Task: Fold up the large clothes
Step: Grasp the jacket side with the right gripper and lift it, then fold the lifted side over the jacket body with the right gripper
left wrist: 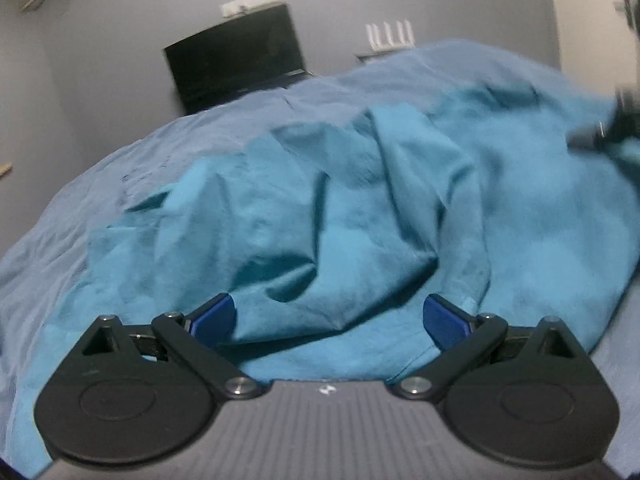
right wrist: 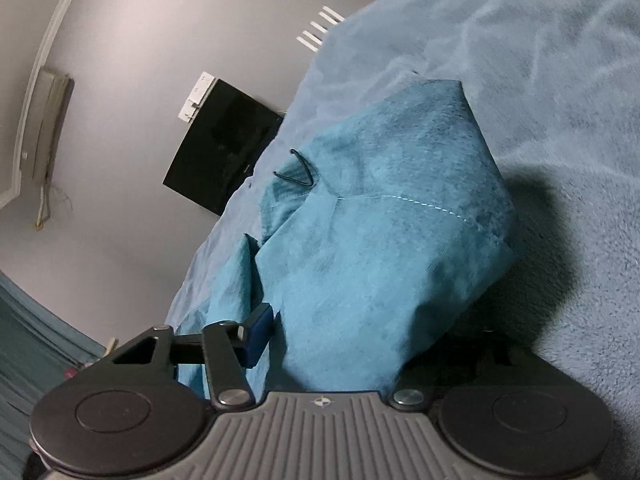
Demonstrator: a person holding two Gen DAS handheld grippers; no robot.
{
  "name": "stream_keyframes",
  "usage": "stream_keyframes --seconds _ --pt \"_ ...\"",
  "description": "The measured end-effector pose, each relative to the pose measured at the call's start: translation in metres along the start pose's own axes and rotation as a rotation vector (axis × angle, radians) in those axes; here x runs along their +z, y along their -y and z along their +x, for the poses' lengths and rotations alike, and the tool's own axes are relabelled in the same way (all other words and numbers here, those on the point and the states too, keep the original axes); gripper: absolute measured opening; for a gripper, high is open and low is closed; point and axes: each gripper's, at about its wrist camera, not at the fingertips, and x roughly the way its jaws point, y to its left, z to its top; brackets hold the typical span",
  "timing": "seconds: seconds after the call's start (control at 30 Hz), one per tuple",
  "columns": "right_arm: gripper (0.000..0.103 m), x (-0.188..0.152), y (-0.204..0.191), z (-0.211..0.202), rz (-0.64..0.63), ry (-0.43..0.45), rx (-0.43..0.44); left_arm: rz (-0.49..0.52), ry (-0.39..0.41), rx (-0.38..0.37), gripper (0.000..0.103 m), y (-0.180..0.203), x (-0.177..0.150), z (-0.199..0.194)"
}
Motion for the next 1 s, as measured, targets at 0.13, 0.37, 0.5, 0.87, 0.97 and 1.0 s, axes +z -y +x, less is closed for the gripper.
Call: stream_keyframes --seconds 0.13,0.37,0.5,0.87,0.97,1.0 --pt "0.041 -0.005 -0.027 -0.01 -0.156 0.027 -0.002 -0.056 -0.021 -0.04 0.1 -0.005 -0.013 0.01" --pt "0.022 -0.028 -0.118 -0.029 -0.564 0.071 0.025 -0.088 -0.007 -0.057 0.1 -0.015 -0.011 0.008" --pt "0.022 -0.049 -0.178 -0.038 -0.772 0.074 0.07 -0.218 0.055 -0.108 0.1 -0.067 0.008 -0.037" --pt "0.021 -0.187 -0.306 -0.021 -1.334 -0.016 0.24 -0.575 0.173 0.1 0.1 -0.276 0.008 -0.161" --pt "0.021 -0.239 -0.317 -0.02 -1.479 -0.071 0.291 -0.662 0.192 0.124 0.1 -0.306 -0.013 -0.17" --pt "0.021 -0.254 -0.318 -0.016 -1.523 -0.089 0.3 -0.696 0.192 0.122 0.1 -0.313 -0.02 -0.167"
